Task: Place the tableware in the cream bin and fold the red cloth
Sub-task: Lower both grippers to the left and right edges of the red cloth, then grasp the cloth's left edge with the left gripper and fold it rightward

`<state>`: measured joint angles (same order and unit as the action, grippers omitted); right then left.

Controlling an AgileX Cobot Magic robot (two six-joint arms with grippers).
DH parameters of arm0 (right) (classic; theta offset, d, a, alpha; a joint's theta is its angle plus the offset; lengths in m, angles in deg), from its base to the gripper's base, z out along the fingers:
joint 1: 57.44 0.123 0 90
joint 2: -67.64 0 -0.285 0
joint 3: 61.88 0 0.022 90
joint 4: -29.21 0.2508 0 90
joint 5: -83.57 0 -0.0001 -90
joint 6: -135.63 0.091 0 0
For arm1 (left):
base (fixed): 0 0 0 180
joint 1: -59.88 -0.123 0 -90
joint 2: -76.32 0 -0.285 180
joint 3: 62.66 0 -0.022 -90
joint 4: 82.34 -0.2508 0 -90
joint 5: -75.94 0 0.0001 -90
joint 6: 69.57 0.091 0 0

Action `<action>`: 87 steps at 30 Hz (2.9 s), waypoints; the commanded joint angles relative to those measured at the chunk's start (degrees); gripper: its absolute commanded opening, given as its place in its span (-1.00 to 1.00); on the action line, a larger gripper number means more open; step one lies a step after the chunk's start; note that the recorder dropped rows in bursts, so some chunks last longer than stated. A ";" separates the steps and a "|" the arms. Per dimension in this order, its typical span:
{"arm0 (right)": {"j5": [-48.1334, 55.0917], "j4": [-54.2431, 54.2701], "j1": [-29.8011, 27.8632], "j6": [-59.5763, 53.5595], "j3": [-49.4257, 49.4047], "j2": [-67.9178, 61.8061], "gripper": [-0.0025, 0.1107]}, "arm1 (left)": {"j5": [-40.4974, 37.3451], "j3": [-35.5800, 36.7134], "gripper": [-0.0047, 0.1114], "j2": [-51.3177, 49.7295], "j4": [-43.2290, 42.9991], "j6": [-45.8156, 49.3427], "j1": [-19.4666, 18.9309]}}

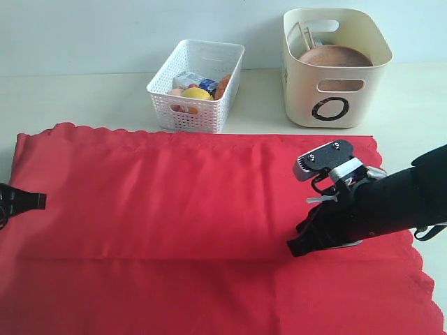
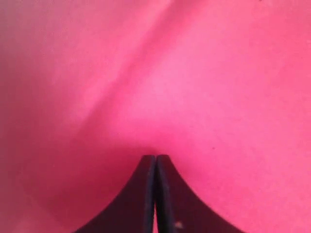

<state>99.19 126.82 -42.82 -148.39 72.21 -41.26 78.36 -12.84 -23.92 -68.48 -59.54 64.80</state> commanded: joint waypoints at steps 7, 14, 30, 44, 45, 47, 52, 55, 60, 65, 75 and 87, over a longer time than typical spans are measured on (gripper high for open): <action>-0.76 -0.14 0.34 0.19 0.00 -1.04 -0.96 | -4.92 -1.58 -0.92 8.55 0.38 0.30 11.01; -0.53 -0.14 0.34 0.19 0.00 -1.04 -0.96 | -13.62 -6.82 -0.92 15.85 1.68 0.07 21.79; 0.71 -0.14 0.34 0.56 0.00 -1.04 -0.96 | -12.40 -20.29 -0.92 6.12 5.49 0.07 51.72; 1.13 1.37 0.34 0.56 0.00 1.24 -0.96 | -8.26 -25.34 -0.92 0.98 12.77 0.07 51.95; -0.01 1.23 0.34 0.56 0.00 2.49 -0.96 | -9.41 -26.28 -0.92 1.12 13.29 0.07 51.81; -4.77 1.23 0.34 0.80 0.00 6.67 -0.96 | -12.39 -28.93 -0.92 1.21 13.49 0.07 51.68; -20.89 1.83 0.34 3.23 -2.01 20.31 -0.96 | -15.99 -35.40 -0.92 0.68 15.33 -0.04 51.68; -27.49 2.33 0.34 5.15 -2.42 29.19 -0.96 | -16.12 -38.56 -0.92 -0.09 16.83 -0.82 51.68; -36.51 0.38 0.34 13.28 -2.42 40.87 -0.96 | -16.06 -42.01 -0.92 -3.49 16.83 -1.97 51.68; -39.30 -6.83 0.34 24.00 -4.40 47.16 -0.96 | -15.83 -45.46 -0.92 -8.83 16.83 -4.72 51.68; -38.83 -16.68 0.34 34.23 -6.40 47.62 -0.96 | -15.47 -53.55 -0.92 -17.90 17.18 -12.21 52.89; -37.90 -16.80 0.34 34.23 -6.40 47.62 -0.96 | -15.96 -59.35 0.34 -21.40 12.62 -11.13 55.39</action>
<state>60.90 110.73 -42.46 -114.22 66.16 6.01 61.70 -71.61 -46.21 -54.22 -70.69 120.45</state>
